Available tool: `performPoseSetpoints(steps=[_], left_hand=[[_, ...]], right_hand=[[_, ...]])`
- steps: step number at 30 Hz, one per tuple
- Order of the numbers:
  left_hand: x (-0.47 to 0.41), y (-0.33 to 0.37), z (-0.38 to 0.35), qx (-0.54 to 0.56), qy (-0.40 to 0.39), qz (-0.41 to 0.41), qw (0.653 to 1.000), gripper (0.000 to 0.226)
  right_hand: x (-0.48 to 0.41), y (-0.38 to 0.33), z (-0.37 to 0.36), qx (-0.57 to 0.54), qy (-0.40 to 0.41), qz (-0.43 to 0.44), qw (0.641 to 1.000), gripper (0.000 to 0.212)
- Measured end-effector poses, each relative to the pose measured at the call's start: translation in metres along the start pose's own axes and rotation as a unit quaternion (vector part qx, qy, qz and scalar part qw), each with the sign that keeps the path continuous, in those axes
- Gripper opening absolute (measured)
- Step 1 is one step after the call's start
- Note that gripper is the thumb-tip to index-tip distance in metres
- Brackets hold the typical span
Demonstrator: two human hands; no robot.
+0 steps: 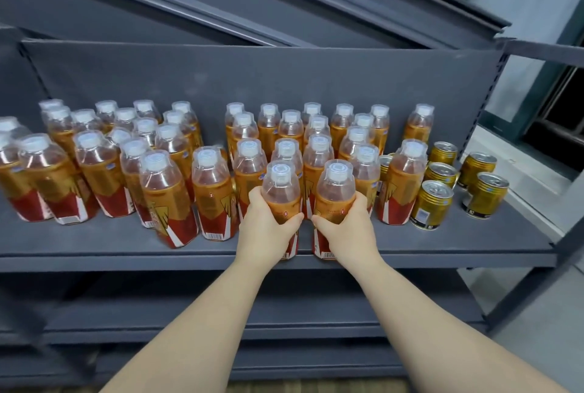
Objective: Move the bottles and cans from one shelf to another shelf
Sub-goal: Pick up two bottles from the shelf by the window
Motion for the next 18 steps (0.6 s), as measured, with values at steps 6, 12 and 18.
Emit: performPoseSetpoints(steps=[6, 12, 18], left_hand=[[-0.0013, 0.0008, -0.0013, -0.001, 0.0, -0.005, 1.0, 0.077], [-0.0031, -0.0015, -0.0022, -0.016, -0.007, -0.007, 1.0, 0.08], [-0.0027, 0.0005, -0.0004, -0.01, -0.02, 0.0, 1.0, 0.077]], right_hand=[[-0.0017, 0.002, -0.0012, 0.017, 0.001, 0.003, 1.0, 0.08], [-0.0014, 0.0031, -0.002, 0.023, 0.002, -0.001, 1.0, 0.08], [0.0019, -0.0003, 0.0008, 0.016, -0.002, -0.006, 1.0, 0.079]])
Point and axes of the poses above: each hand's wrist, its own x-axis away from the middle knuckle, its own z-axis out of the back of the hand, y = z × x, the point moved 4 cm from there along -x, towards the middle knuckle, and after that the axes turned 10 degrees about -z, right-handed, at the moved point
